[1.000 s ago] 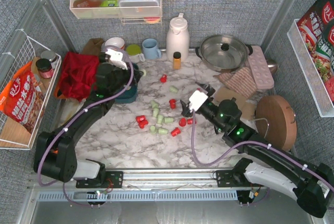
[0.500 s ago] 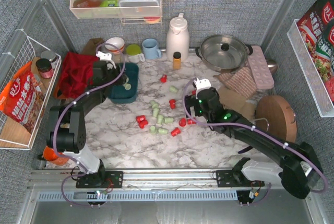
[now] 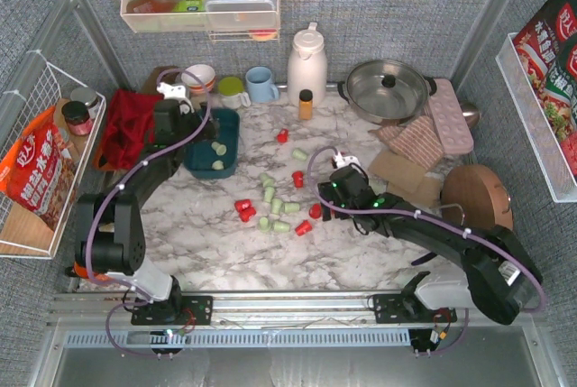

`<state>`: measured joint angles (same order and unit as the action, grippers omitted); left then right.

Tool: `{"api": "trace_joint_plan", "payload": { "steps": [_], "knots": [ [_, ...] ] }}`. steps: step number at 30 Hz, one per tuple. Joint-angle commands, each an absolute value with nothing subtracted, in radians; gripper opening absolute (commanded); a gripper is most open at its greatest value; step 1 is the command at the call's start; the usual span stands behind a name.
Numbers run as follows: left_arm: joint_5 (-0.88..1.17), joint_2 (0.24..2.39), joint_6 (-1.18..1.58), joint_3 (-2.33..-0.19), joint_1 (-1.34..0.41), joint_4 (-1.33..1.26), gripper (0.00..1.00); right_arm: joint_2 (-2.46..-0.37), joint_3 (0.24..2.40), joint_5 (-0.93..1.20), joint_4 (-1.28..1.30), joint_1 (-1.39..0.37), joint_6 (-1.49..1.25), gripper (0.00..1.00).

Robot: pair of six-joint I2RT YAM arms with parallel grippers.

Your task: Mix the coffee capsules in the storage basket

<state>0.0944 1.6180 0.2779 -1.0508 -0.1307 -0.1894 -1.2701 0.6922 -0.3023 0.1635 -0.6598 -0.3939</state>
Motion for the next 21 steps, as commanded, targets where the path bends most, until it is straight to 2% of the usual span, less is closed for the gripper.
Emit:
{"api": "trace_joint_plan", "payload": {
  "steps": [1,5,12,18,21],
  "knots": [
    [0.048,1.551,0.368,-1.016,-0.110,-0.246,0.99,-1.324,0.686,-0.275,0.132,-0.661,-0.377,0.84],
    [0.035,1.481,0.503,-0.946,-0.067,-0.292,0.99,-1.405,0.696,-0.265,0.090,-0.661,-0.363,0.81],
    [0.169,1.459,0.546,-0.944,-0.059,-0.329,0.99,-1.488,0.716,-0.242,0.028,-0.660,-0.348,0.76],
    [0.203,1.436,0.600,-0.925,-0.060,-0.353,0.99,-1.541,0.724,-0.264,0.002,-0.661,-0.348,0.68],
    [0.209,1.419,0.608,-0.920,-0.063,-0.362,0.99,-1.548,0.727,-0.277,0.003,-0.661,-0.346,0.60]
  ]
}}
